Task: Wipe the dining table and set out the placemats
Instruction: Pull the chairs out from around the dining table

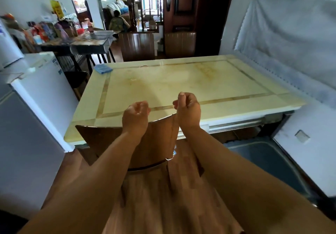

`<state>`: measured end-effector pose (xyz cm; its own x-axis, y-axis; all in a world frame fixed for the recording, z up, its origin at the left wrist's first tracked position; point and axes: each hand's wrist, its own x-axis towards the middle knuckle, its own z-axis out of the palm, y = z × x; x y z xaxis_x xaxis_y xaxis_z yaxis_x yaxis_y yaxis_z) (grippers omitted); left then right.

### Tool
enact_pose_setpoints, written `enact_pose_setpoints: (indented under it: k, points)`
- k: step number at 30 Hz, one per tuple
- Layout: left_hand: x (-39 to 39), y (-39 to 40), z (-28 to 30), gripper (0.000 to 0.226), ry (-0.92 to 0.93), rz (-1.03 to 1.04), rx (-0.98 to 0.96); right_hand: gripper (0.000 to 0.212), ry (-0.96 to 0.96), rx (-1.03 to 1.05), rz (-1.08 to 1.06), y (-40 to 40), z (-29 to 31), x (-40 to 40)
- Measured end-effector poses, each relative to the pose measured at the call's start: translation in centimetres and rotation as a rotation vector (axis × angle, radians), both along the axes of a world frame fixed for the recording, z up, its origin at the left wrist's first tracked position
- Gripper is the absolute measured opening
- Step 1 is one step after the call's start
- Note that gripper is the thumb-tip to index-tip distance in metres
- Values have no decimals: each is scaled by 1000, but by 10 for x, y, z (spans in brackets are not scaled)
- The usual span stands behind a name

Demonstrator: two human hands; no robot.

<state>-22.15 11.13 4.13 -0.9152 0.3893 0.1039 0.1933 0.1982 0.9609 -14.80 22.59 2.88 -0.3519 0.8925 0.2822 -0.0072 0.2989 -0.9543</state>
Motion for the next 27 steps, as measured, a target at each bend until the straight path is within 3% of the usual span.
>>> enact_pose_setpoints:
  k: [5,17,20,24,27]
  points:
    - [49,47,9,22,-44,-80,49,24,-43,19,22,37,11,40]
    - [196,215,3,16,-140,-25,165,16,-100,42,75,193,11,177]
    - [237,244,-2,16,-210,-82,139,20,-253,-4,176,229,16,213]
    - [288,263,-14,10,-255,-202,82,27,-610,9,400,266,21,253]
    - [322,272,-23,5,-317,-275,39,34,-699,-2,453,281,23,286]
